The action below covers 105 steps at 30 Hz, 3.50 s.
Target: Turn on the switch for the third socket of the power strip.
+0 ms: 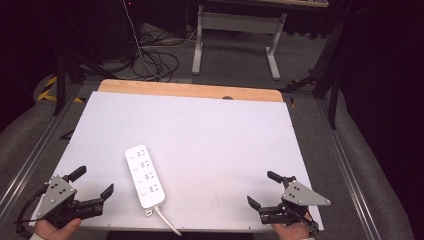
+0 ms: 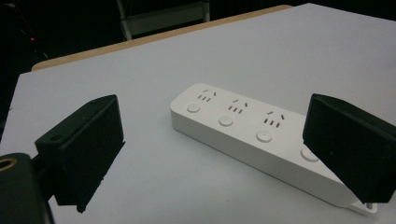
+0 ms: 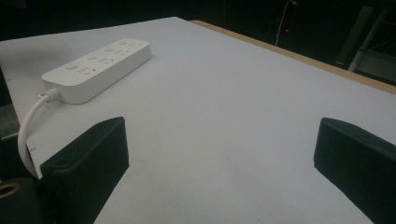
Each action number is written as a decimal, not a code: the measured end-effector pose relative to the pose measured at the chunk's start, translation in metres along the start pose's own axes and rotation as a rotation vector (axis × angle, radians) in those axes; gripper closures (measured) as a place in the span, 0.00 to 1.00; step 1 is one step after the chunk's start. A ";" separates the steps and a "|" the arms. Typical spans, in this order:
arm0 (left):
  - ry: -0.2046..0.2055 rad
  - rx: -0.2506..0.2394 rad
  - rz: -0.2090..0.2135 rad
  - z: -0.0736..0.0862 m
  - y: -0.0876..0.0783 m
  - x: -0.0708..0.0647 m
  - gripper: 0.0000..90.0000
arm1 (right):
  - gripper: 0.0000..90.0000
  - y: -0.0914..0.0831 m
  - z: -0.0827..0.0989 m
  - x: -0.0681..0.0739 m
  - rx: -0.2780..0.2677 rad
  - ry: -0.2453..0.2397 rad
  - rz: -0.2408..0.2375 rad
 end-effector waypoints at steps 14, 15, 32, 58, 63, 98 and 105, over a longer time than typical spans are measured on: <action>0.014 0.023 0.004 -0.003 -0.001 0.000 0.06 | 0.04 0.001 0.000 0.001 -0.003 -0.005 -0.004; 0.014 0.023 0.004 -0.003 -0.001 0.000 0.06 | 0.04 0.001 0.000 0.001 -0.003 -0.004 -0.006; 0.047 0.045 0.012 -0.010 -0.003 -0.002 0.11 | 0.05 0.001 0.000 0.002 -0.005 0.000 -0.016; 0.015 0.088 0.066 -0.045 0.028 -0.004 0.11 | 0.05 0.004 0.001 0.002 0.007 0.006 -0.035; 0.022 0.090 0.066 -0.049 0.036 -0.005 0.11 | 0.05 0.003 0.001 0.002 0.007 0.005 -0.035; 0.023 0.306 0.184 -0.062 0.070 0.009 0.79 | 0.05 0.004 0.001 0.002 0.009 0.005 -0.045; 0.013 0.360 0.234 -0.060 0.079 0.010 0.96 | 0.06 0.003 0.001 0.002 0.010 0.006 -0.049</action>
Point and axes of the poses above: each handheld gripper's, and its own axes: y roughly forward along the jaws, z roughly out of its underside, x roughly to its left, the point moved 2 cm from there along y, roughly forward along the jaws, and after that the axes turned 7 degrees about -x, right-handed, at the moved point
